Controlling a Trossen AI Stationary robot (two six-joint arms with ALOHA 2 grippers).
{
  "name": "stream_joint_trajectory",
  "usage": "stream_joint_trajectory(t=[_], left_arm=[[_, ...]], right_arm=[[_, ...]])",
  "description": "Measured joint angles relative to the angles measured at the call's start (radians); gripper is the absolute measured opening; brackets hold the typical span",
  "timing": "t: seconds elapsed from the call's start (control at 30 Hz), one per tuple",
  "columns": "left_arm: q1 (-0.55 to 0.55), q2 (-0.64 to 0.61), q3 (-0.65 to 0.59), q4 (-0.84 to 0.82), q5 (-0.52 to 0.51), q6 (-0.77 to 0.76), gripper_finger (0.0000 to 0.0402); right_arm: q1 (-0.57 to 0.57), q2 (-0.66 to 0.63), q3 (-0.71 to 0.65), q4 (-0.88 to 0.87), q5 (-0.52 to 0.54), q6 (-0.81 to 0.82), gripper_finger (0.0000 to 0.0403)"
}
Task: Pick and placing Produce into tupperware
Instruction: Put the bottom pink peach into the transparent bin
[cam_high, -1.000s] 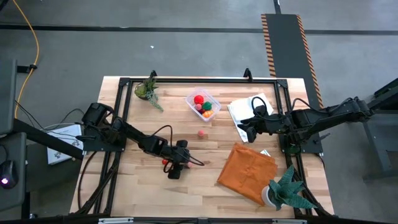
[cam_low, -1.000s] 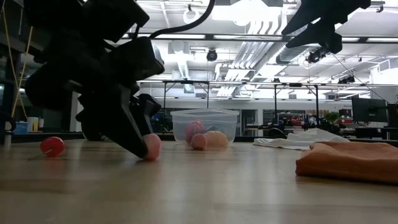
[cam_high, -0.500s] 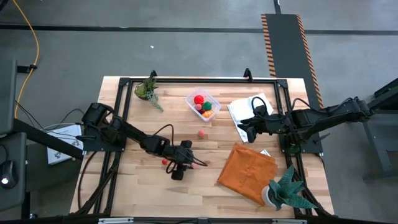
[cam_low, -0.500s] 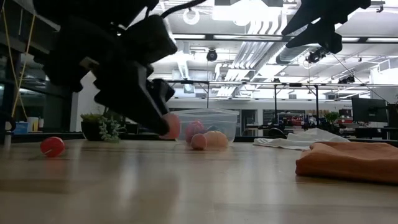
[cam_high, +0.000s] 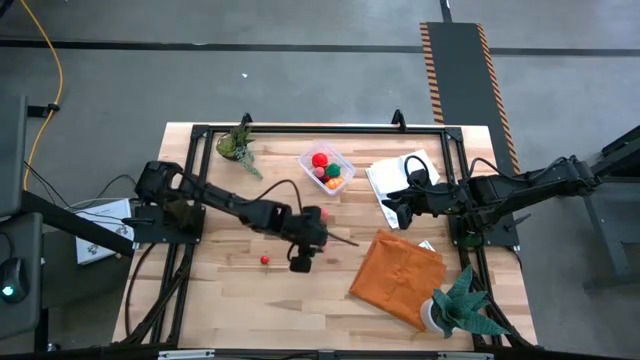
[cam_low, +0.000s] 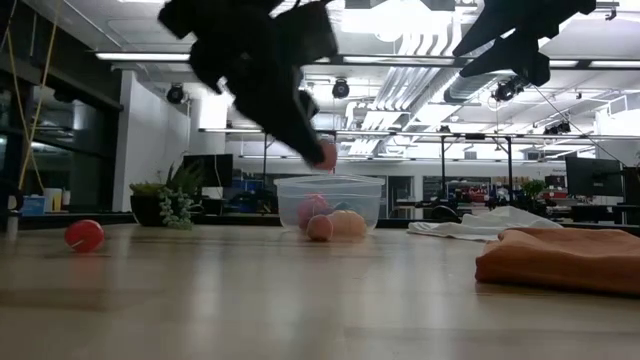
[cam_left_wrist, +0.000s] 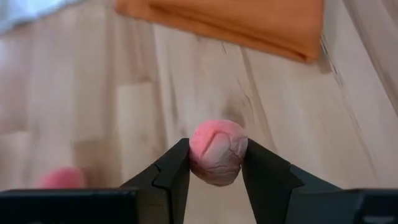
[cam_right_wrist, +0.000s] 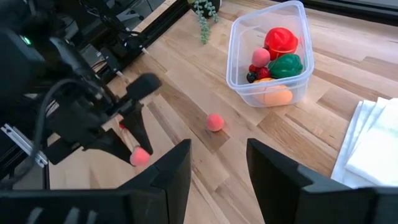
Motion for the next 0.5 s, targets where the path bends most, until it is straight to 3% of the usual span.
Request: stream_joint_trajectory(t=[0.5], left_arm=[[0.166,-0.001,0.336,-0.396,0.0,0.164,0.0122]], right_arm=[[0.0,0.0,0.0,0.001,0.0,-0.031,0.0144]])
